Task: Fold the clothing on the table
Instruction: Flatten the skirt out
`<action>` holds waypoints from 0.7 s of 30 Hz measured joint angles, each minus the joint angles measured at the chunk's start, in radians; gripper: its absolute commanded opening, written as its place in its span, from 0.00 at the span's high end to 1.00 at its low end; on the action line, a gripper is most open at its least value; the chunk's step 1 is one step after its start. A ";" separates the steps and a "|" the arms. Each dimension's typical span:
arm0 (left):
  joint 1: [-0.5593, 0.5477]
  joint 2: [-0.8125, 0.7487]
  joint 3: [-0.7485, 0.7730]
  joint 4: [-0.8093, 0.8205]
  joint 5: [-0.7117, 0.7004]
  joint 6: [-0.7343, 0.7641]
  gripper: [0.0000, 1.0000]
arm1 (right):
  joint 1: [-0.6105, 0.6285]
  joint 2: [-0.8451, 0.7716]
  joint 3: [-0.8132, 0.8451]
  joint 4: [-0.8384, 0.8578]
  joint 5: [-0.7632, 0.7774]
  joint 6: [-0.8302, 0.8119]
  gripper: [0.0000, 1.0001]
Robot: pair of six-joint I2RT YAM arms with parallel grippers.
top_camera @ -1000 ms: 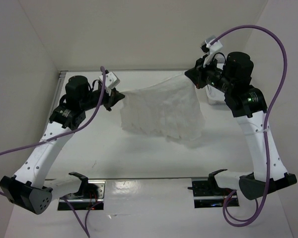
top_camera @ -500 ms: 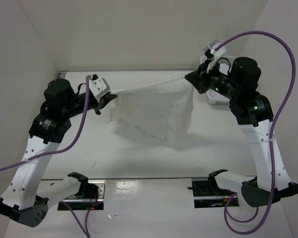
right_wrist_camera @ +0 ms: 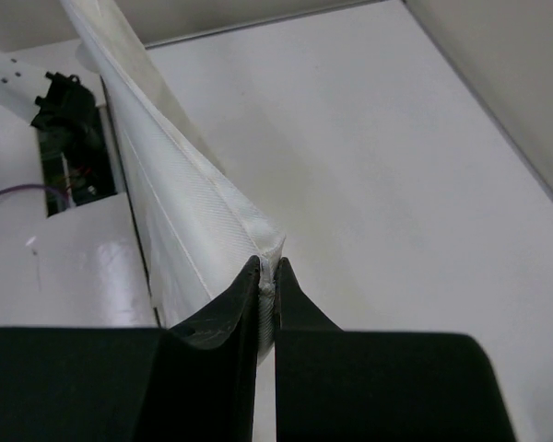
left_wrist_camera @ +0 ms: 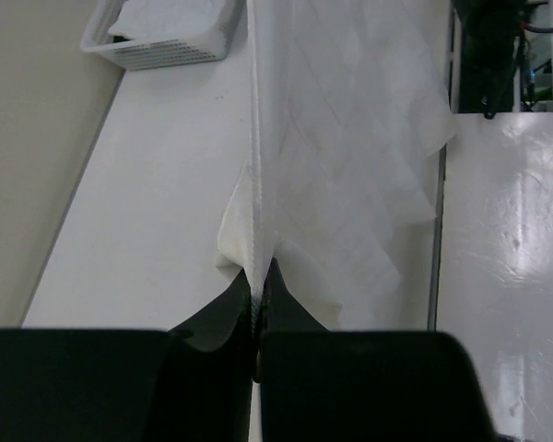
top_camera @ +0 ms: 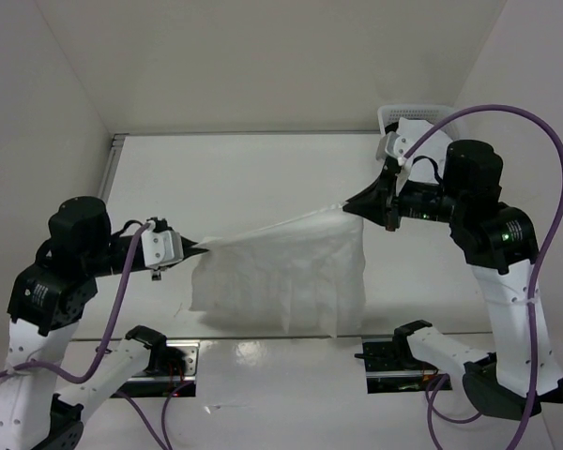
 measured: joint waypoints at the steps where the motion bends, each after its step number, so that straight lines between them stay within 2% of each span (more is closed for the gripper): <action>1: 0.000 -0.004 0.003 -0.018 0.013 0.013 1.00 | 0.000 0.002 -0.001 -0.013 -0.014 -0.009 1.00; 6: -0.009 0.025 -0.002 -0.061 0.039 0.035 1.00 | -0.001 0.031 -0.058 -0.014 -0.027 -0.031 1.00; 10: -0.027 0.121 -0.079 -0.027 0.028 0.036 1.00 | -0.005 0.093 -0.165 0.041 0.023 -0.027 1.00; 16: -0.010 0.404 -0.193 0.101 -0.064 0.042 1.00 | -0.007 0.300 -0.303 0.199 0.172 -0.003 1.00; 21: 0.100 0.700 -0.170 0.184 -0.113 0.062 1.00 | -0.007 0.470 -0.312 0.313 0.281 0.004 1.00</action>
